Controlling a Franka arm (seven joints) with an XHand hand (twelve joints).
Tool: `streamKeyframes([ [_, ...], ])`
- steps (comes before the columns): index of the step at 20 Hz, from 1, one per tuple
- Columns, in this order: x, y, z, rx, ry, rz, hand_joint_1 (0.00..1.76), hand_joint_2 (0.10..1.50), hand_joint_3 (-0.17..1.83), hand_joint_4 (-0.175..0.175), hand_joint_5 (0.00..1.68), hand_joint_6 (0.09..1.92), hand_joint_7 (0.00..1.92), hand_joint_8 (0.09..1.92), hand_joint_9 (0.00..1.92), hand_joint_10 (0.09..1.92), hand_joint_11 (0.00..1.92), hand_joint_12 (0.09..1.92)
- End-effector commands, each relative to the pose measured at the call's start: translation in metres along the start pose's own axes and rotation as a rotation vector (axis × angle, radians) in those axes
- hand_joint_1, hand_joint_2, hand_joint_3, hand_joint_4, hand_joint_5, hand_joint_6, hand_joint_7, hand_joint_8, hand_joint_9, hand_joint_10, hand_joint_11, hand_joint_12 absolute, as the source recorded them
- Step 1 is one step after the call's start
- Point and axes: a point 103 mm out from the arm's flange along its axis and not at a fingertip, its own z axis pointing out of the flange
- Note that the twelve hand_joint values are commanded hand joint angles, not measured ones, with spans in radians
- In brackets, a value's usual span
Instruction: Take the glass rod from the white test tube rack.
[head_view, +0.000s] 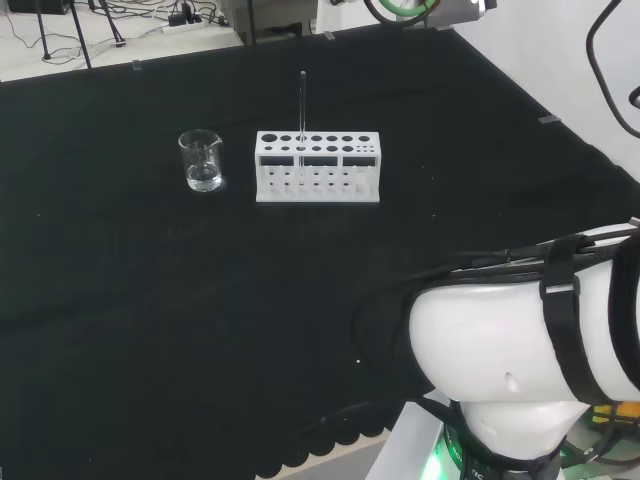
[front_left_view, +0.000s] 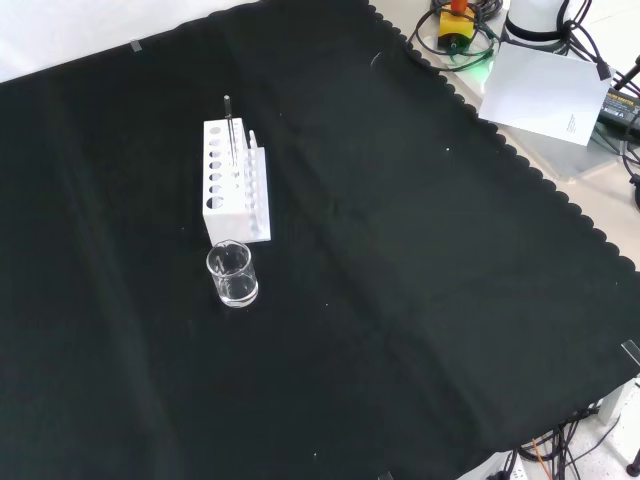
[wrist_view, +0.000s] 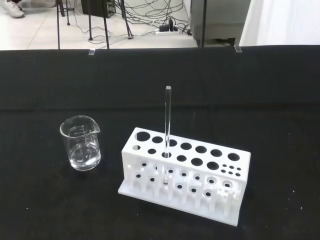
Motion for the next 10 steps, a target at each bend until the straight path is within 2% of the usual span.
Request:
streamKeyframes([
  [1, -0.004, 0.018, -0.001, 0.009, 0.002, -0.013, 0.57, 0.92, 0.53, -0.134, 0.11, 0.09, 0.03, 0.79, 0.16, 0.86, 0.00, 1.29],
  [5, -0.003, 0.033, -0.001, 0.023, 0.019, -0.051, 0.57, 0.91, 0.53, -0.133, 0.13, 0.09, 0.09, 0.82, 0.21, 0.86, 0.00, 1.31],
  [8, 0.002, 0.049, 0.001, 0.033, -0.002, -0.081, 0.59, 0.90, 0.53, -0.132, 0.14, 0.09, 0.12, 0.84, 0.24, 0.86, 0.00, 1.33],
  [10, 0.003, 0.061, 0.001, 0.024, 0.009, -0.093, 0.60, 0.89, 0.53, -0.131, 0.14, 0.09, 0.13, 0.84, 0.25, 0.87, 0.00, 1.35],
])
